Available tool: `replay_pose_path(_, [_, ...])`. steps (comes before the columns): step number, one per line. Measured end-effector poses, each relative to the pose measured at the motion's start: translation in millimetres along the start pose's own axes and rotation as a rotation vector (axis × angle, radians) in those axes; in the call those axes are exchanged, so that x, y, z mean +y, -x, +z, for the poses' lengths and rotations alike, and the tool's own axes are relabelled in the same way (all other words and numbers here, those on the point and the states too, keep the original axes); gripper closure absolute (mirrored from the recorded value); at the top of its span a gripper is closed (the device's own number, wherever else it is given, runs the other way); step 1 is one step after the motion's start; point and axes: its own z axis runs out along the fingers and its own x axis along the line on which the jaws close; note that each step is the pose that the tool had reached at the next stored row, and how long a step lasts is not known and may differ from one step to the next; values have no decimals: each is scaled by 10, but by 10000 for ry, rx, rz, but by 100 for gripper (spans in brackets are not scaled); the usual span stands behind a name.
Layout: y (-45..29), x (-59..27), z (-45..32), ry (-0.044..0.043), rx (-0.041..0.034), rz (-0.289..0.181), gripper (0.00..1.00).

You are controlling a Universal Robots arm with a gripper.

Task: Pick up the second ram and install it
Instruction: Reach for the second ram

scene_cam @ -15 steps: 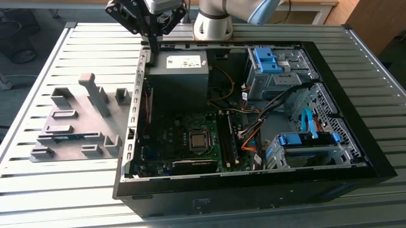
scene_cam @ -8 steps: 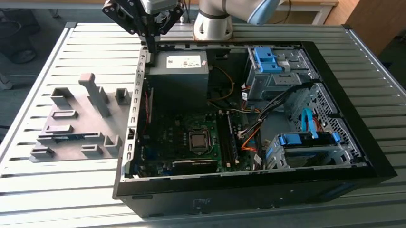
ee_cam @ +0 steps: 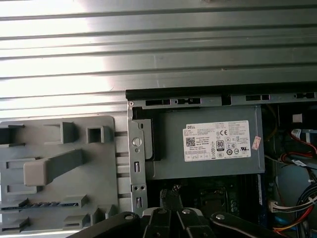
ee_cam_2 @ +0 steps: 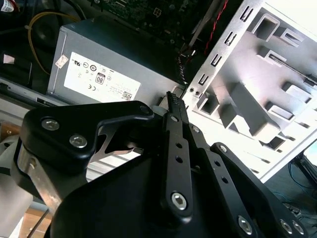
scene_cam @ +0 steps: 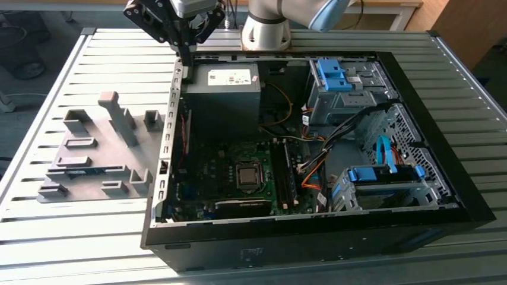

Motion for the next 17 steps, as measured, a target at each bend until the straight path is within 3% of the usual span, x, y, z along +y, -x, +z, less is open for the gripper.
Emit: replay_pose_path(17, [-106, -8, -2, 0, 0, 0, 89])
